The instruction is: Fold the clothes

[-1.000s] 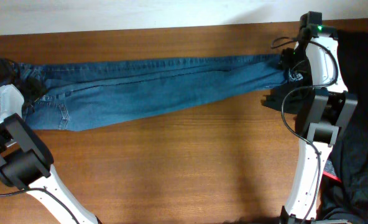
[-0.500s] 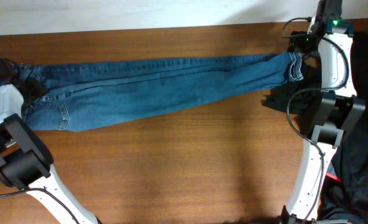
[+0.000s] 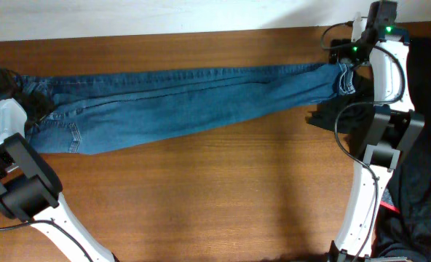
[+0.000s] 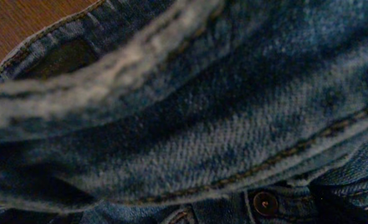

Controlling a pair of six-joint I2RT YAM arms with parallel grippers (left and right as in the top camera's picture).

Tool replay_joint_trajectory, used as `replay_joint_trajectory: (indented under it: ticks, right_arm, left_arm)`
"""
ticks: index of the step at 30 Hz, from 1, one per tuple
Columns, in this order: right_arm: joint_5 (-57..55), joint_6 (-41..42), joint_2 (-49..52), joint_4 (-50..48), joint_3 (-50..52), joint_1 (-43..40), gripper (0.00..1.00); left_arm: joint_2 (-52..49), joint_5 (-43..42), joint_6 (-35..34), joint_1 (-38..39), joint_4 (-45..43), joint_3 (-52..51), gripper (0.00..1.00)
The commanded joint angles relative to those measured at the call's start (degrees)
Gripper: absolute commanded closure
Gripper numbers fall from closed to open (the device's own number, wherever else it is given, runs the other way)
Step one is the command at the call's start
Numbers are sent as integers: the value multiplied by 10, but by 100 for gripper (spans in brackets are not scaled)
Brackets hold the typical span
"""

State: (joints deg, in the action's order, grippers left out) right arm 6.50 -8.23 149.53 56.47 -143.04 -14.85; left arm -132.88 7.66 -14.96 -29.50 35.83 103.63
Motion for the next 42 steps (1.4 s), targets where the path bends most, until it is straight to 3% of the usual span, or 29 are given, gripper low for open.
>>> replay_joint_trajectory:
  ticks: [1,32,37,42]
  right_arm:
    - [29,-14,27,0,-5,2,1]
    - [24,12,46,21,42,-36,1]
    - [7,12,46,69,51,-37,1]
    - [-87,12,46,159,52,-42,2]
  left_arm:
    - [-28,22,13,-13,25,-16,1]
    - [-28,22,14,-7,26,-16,1]
    - [-28,22,14,-7,26,-16,1]
    - [-28,22,14,-7,22,-16,1]
